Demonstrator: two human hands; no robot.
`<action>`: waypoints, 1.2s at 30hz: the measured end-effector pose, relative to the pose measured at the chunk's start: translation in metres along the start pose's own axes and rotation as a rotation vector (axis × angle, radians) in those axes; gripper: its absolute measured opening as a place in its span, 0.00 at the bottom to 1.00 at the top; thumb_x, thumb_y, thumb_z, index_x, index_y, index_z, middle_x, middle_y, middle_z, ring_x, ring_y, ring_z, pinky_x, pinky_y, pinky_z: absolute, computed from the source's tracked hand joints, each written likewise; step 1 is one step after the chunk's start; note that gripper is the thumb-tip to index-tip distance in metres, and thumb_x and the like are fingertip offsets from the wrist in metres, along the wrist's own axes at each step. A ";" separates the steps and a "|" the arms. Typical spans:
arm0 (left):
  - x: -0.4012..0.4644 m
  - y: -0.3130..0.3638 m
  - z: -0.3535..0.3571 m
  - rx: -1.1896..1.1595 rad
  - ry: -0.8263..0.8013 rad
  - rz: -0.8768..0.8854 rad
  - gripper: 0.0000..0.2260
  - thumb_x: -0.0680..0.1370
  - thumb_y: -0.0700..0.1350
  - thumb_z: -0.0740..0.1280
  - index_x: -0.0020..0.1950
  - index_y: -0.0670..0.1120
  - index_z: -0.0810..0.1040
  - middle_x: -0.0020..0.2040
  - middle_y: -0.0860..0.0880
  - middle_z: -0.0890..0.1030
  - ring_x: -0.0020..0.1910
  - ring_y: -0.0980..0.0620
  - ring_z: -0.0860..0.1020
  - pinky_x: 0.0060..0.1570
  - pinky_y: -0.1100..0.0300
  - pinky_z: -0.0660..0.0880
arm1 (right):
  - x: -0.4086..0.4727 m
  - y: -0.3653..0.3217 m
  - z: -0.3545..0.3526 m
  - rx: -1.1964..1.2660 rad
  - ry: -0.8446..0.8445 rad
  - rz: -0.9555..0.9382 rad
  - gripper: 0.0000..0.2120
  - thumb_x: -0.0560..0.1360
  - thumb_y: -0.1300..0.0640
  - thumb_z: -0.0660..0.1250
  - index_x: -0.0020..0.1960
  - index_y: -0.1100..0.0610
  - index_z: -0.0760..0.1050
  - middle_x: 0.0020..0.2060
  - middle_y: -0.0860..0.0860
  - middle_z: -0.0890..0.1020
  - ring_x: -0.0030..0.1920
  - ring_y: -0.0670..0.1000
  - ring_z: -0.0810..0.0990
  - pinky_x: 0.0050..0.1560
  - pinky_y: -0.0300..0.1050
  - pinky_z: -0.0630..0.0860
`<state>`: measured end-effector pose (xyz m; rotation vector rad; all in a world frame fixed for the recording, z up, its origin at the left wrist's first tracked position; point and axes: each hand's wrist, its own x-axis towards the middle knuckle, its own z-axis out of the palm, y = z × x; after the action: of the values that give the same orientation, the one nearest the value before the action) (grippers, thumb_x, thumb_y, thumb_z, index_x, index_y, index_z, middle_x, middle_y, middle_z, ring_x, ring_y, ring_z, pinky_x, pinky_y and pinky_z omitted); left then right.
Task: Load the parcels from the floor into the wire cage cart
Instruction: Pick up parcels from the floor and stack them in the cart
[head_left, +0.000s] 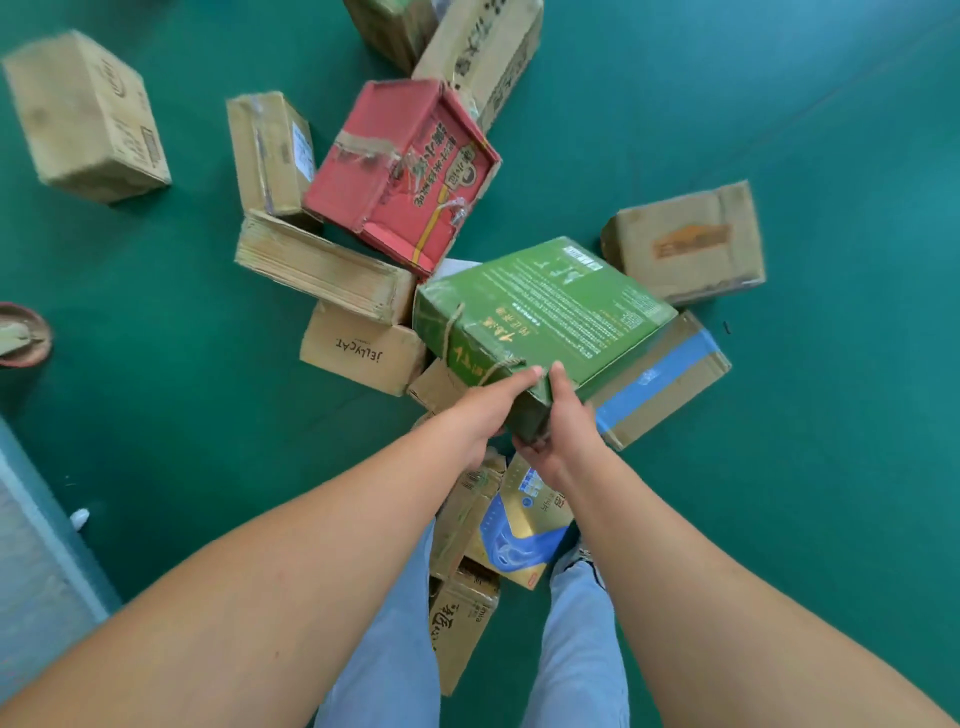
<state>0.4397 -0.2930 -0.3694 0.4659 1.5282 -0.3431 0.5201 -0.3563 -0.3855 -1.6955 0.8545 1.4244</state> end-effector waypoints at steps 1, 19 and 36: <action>-0.021 -0.001 -0.004 -0.042 0.002 0.009 0.39 0.66 0.72 0.74 0.70 0.51 0.76 0.66 0.49 0.80 0.67 0.46 0.75 0.72 0.42 0.69 | -0.018 -0.005 -0.006 -0.050 0.003 -0.012 0.44 0.74 0.34 0.71 0.80 0.43 0.52 0.64 0.59 0.78 0.48 0.60 0.86 0.35 0.50 0.83; -0.364 -0.108 -0.128 -0.855 0.153 0.135 0.35 0.69 0.72 0.72 0.62 0.45 0.75 0.59 0.40 0.82 0.56 0.39 0.81 0.59 0.42 0.78 | -0.366 -0.015 -0.075 -0.726 -0.301 -0.209 0.39 0.72 0.35 0.73 0.77 0.39 0.58 0.58 0.53 0.83 0.51 0.56 0.86 0.55 0.57 0.83; -0.426 -0.312 -0.329 -1.463 0.105 0.211 0.33 0.71 0.63 0.77 0.64 0.41 0.74 0.59 0.37 0.80 0.58 0.39 0.80 0.54 0.46 0.79 | -0.501 0.187 0.159 -1.373 -0.429 -0.430 0.43 0.58 0.31 0.75 0.69 0.42 0.68 0.63 0.53 0.78 0.60 0.60 0.80 0.53 0.58 0.82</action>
<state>-0.0102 -0.4329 0.0368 -0.5278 1.4172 0.9567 0.2029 -0.2986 0.0694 -2.0740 -0.9397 2.0627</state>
